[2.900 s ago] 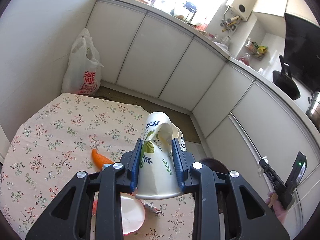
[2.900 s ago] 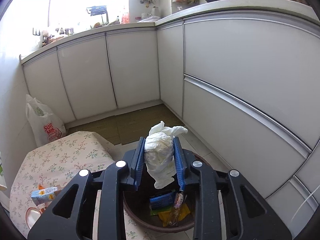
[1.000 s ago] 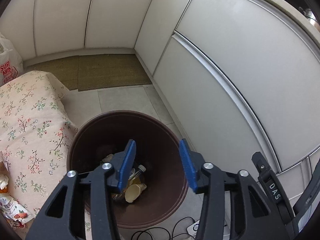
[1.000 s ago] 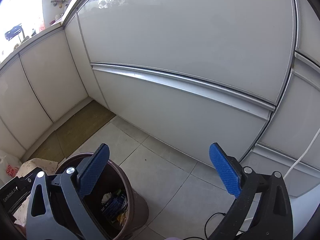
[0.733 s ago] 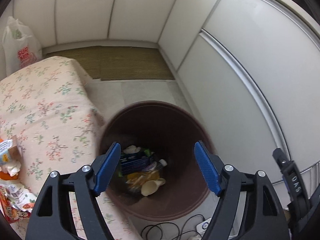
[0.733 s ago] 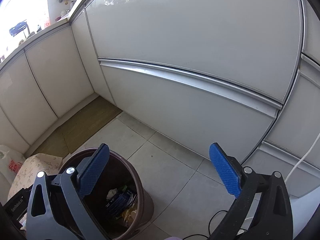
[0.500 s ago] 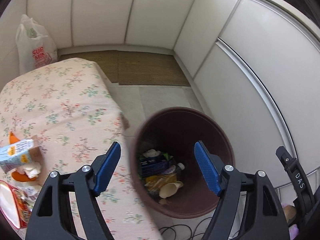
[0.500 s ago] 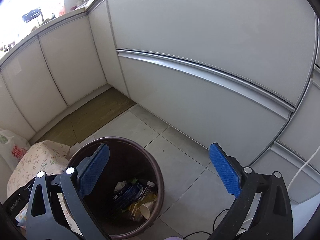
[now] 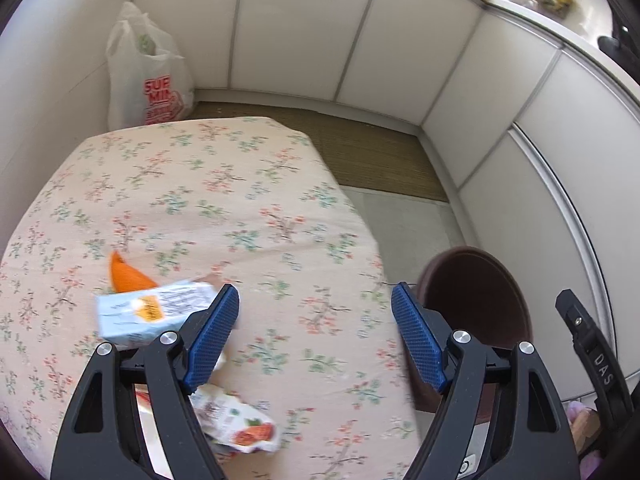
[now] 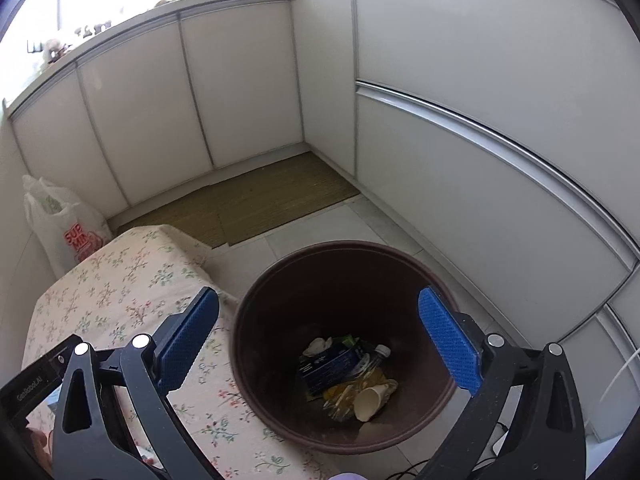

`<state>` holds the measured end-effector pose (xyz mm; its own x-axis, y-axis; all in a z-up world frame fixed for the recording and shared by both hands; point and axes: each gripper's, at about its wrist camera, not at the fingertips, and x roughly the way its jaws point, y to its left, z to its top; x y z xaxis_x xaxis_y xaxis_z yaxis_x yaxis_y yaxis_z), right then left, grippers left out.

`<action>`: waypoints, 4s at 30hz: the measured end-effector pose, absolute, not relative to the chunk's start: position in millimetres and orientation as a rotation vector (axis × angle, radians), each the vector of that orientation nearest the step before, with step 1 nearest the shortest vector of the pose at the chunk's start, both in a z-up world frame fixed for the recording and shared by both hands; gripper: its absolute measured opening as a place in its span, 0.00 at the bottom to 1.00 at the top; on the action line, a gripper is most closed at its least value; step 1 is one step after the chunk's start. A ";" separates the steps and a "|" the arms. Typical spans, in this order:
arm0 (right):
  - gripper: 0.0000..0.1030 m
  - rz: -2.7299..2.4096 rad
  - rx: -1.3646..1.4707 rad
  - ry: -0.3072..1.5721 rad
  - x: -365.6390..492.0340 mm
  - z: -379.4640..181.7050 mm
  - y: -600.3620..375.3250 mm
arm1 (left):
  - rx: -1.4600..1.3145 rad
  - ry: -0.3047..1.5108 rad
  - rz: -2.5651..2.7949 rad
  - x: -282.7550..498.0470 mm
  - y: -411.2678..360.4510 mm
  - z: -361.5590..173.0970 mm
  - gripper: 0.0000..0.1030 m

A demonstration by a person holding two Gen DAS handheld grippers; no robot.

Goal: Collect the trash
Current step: 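Grasp the blue-and-white milk carton with the left gripper, then lift the milk carton with the left gripper while the right gripper grasps another white tissue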

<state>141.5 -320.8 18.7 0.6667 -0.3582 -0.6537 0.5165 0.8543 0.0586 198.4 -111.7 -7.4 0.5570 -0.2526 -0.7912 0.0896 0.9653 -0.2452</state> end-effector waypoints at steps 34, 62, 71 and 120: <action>0.93 -0.325 0.157 0.796 213.7 -8.4 -213.6 | 0.349 1.499 -0.435 279.4 -74.8 -97.9 0.74; 0.93 0.219 0.172 1.285 258.2 -86.9 -123.9 | -0.618 1.076 -0.231 144.6 146.1 -33.8 0.69; 0.90 0.348 0.356 1.426 277.5 -114.4 -102.0 | -0.689 1.021 -0.251 120.5 183.7 -32.8 0.69; 0.29 0.117 0.318 0.867 218.8 34.1 -184.9 | -0.685 0.813 -0.223 121.7 157.0 7.5 0.53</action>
<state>218.8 -184.9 34.1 0.6445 0.2288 -0.7296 0.0273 0.9467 0.3210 121.7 157.0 7.5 0.6781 -0.4340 -0.5932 -0.0702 0.7651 -0.6401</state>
